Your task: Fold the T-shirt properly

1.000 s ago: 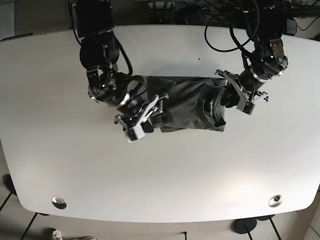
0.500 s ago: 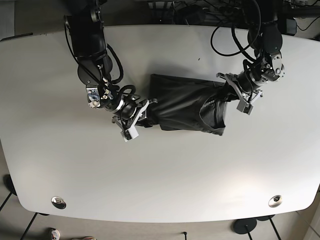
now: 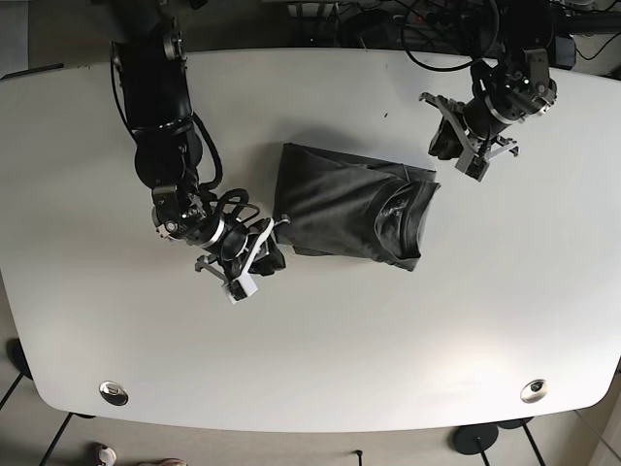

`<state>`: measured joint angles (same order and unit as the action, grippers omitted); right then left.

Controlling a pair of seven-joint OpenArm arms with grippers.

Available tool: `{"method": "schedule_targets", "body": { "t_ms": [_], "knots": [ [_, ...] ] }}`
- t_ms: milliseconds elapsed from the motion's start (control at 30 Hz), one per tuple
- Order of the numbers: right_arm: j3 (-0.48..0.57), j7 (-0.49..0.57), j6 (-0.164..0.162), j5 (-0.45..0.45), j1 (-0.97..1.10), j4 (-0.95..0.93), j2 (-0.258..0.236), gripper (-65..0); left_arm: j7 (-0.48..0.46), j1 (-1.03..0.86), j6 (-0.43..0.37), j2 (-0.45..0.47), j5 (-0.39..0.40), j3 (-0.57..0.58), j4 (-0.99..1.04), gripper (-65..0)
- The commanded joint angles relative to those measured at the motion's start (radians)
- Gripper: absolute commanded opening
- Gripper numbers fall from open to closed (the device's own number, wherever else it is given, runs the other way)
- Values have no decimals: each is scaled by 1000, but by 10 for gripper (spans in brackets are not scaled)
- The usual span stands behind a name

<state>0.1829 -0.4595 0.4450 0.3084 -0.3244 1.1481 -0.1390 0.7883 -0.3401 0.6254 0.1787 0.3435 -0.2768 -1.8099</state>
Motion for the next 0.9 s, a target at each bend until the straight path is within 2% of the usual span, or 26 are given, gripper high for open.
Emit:
{"method": "schedule_targets", "body": {
  "t_ms": [33,133,167,267,300,467,567,733,833,900],
  "knots": [
    [-3,115,5,-1,-40,-81,-3,-544,-25,11,0,-5,21,-14,12,-587],
    [-3,160,8,-1,-37,-122,-9,-544,-23,92,0,-28,15,-16,66,-587],
    [-3,160,24,1,-32,-119,-9,-545,-23,109,0,-29,15,-16,86,-587],
    [-10,160,99,1,17,-109,-18,-547,-17,215,-2,-29,13,-8,131,-585],
    [-10,160,107,8,31,-102,-29,-549,-17,244,-2,-29,13,-5,161,-583],
    [-10,156,108,7,155,46,-38,-549,-20,424,-2,-21,13,21,410,-583],
    [-20,103,110,2,229,149,-40,-549,-25,519,-2,-20,9,21,542,-583],
    [-33,52,108,1,348,315,-35,-549,-39,657,4,-21,-117,21,651,-582],
    [-27,29,108,1,417,395,-30,-549,-116,695,4,-21,-151,23,677,-582],
    [2,28,104,1,451,439,-30,-549,-129,728,6,-20,-172,23,683,-582]
  ]
}}
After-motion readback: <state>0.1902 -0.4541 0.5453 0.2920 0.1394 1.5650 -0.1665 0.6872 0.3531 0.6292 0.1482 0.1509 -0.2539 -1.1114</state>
